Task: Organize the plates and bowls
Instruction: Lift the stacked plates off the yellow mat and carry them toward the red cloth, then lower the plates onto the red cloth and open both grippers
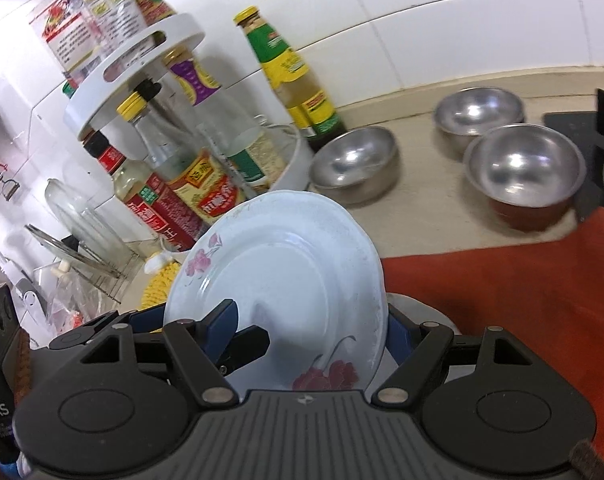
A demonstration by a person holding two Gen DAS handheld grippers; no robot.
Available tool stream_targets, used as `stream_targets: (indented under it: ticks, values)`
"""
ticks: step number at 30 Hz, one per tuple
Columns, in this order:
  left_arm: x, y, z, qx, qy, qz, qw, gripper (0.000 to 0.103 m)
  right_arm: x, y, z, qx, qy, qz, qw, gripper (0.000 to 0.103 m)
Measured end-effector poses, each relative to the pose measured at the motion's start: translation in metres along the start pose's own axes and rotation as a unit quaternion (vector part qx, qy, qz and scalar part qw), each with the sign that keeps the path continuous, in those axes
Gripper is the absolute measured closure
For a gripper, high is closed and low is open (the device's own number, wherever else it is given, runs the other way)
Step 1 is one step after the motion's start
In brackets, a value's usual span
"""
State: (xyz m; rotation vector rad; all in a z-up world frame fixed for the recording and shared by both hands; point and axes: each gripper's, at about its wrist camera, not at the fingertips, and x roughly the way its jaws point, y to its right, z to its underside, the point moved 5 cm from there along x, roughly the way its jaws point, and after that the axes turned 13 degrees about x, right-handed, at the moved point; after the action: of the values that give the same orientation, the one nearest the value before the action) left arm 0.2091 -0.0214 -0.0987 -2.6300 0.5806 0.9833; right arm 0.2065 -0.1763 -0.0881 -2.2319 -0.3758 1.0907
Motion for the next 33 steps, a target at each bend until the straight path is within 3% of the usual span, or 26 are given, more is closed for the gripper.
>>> stream_targets:
  ticks: [15,33]
  values:
    - [-0.003,0.052,0.011,0.014,-0.010,0.007,0.9998,0.000,-0.036,0.041,0.011,0.016,0.002,0.013,1.000,0.030]
    - [0.015,0.072,0.031,-0.006,-0.044,-0.009,0.9990,0.000,-0.033,0.074,0.025,0.004,-0.035,0.020,0.999,0.030]
